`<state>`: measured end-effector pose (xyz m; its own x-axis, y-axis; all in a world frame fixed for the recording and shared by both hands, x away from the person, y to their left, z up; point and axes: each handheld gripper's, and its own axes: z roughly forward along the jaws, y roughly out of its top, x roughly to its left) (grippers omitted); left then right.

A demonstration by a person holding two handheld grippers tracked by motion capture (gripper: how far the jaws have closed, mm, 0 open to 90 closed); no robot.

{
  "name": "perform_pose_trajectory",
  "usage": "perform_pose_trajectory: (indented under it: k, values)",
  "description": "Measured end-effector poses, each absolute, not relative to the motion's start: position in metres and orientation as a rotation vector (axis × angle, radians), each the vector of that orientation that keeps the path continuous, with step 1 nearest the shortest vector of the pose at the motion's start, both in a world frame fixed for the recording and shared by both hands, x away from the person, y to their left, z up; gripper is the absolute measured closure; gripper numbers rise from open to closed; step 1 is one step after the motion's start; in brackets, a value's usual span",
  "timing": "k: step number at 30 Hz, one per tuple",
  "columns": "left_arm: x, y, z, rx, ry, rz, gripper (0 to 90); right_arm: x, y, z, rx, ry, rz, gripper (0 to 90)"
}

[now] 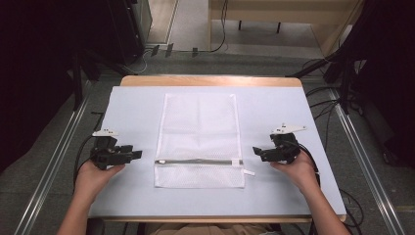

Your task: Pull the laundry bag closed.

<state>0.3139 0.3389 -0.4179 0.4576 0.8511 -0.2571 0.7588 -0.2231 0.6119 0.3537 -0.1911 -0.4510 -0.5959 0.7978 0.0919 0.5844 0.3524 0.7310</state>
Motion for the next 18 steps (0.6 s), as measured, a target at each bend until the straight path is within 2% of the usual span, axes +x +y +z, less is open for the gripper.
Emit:
perform_pose_trajectory:
  k: [1,5,18]
  values:
    - [0.3146,0.3392,-0.4181,2.016,1.339,0.16,38.5,0.3532,-0.1911,-0.4509,1.231,2.335,1.081,15.8]
    - [0.3153,0.3383,-0.4187,2.02,1.33,0.166,36.0,0.353,-0.1922,-0.4508,1.25,2.342,1.076,19.5]
    - [0.3162,0.3373,-0.4201,2.031,1.317,0.15,35.1,0.3526,-0.1932,-0.4504,1.258,2.359,1.07,24.1]
